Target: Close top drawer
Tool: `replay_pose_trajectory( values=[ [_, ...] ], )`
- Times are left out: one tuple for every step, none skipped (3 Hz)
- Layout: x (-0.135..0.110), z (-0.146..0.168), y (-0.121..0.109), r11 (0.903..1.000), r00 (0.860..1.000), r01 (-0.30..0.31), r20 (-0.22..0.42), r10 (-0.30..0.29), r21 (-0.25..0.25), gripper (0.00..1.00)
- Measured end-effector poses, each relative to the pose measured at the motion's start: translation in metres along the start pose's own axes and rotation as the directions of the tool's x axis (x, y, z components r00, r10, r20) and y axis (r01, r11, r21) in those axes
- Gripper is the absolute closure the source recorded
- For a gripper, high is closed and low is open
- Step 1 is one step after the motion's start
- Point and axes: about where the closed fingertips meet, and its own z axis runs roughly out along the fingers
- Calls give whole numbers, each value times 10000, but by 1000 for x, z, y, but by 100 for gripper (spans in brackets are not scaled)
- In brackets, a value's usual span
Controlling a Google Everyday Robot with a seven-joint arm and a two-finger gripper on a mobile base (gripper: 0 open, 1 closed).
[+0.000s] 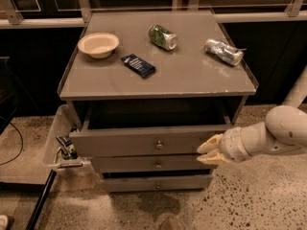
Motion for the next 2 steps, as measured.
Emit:
replay_pose_trajectory(
  values=[
    [29, 9, -12, 9988, 9984, -471, -310, 467, -123, 86],
    [30, 13, -39, 9993, 9982, -366, -483, 369, 80, 84]
  ],
)
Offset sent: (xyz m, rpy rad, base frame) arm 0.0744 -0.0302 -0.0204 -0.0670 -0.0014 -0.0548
